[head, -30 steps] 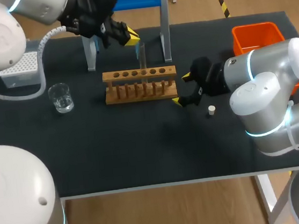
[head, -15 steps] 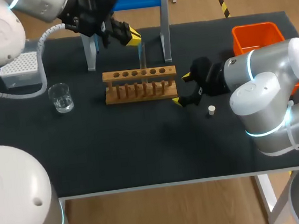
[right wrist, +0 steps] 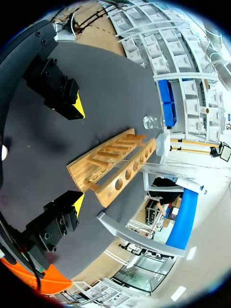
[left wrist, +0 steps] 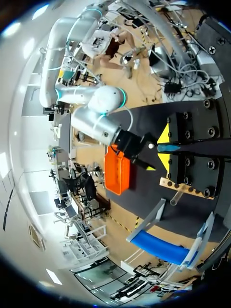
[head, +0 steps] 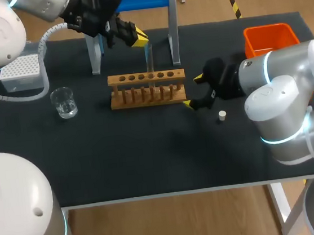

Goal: Invert the test tube, pick up the pipette, mount the tip to pipette, aspirate from beaker and dispense into the tube, eject the tip, return the pipette, and cap with the stopper.

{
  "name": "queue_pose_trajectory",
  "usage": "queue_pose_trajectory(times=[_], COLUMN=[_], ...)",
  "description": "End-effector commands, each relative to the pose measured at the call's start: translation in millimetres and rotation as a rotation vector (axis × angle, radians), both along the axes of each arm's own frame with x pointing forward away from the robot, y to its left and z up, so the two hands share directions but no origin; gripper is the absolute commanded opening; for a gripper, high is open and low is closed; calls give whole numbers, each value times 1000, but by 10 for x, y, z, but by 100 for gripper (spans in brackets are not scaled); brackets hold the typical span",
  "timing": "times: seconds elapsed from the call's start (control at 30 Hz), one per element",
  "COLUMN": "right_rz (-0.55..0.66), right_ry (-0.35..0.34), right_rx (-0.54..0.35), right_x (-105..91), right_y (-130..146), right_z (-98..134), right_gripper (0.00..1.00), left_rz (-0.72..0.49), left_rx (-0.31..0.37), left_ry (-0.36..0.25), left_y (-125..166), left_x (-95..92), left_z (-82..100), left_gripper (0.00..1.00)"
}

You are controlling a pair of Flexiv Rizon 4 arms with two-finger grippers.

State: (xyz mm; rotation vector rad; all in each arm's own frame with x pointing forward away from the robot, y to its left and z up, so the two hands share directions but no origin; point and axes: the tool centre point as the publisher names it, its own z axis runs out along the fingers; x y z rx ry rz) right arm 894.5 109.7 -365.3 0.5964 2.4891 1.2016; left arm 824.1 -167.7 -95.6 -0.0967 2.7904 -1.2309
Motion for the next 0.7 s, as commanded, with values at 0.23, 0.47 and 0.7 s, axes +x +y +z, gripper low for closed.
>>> queue_pose_trajectory(times=[0.23, 0.47, 0.7], right_rz=[-9, 12, 65], right_ry=[-16, -15, -10], right_rx=[99, 180, 273], right_x=[-478, -660, -772], right_y=[-805, -1044, -1055], right_z=[432, 604, 757], right_gripper=[100, 100, 100], left_rz=[-2, -2, -2], left_rx=[1, 1, 1], left_ry=[2, 2, 2], left_y=[4, 4, 4], left_x=[6, 6, 6], left_z=[1, 1, 1], left_gripper=[0, 0, 0])
